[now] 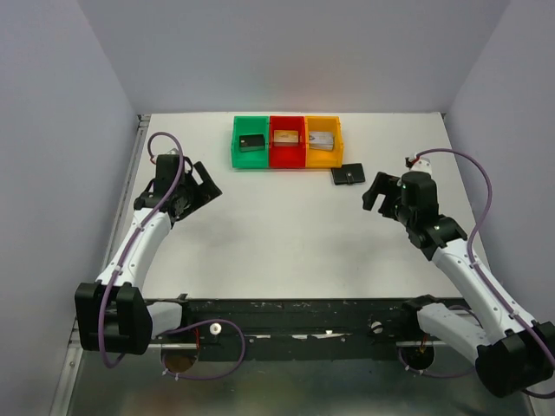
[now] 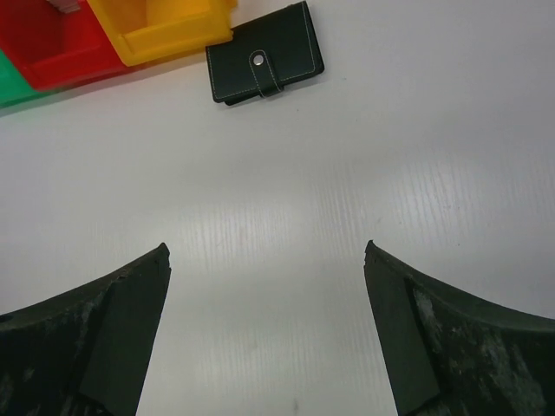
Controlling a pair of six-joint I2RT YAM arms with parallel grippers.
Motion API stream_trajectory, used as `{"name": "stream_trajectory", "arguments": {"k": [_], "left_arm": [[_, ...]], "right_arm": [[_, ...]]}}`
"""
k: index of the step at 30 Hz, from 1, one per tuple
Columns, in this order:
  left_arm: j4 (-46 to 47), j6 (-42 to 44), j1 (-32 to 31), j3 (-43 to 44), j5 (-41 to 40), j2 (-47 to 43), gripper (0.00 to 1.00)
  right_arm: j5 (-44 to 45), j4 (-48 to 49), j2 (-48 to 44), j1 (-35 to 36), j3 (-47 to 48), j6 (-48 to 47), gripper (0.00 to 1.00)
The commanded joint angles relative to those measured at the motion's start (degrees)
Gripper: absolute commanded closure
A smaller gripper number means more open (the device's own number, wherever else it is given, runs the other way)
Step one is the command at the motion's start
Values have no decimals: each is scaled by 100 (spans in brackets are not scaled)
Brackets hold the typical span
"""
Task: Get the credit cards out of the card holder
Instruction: Move the card holder to the center of the board.
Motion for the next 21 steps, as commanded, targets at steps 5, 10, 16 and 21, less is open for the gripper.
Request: {"name": "stream_trajectory", "arguments": {"k": [5,10,16,21], "left_arm": [[161,123,-100,-30,-290,-366,1],[319,220,-153,-74,-256,-515,1],[372,-78,-153,-266,-1078,-690,3],[749,-45,-153,-593,-1128,-929,6]], "right_arm": [[-66,-124,285,17,259,349,0],[110,-37,434,17,268,666,0],[-241,-177,829,25,611,614,0],[-179,-125,1330,-167,874,867,0]]}}
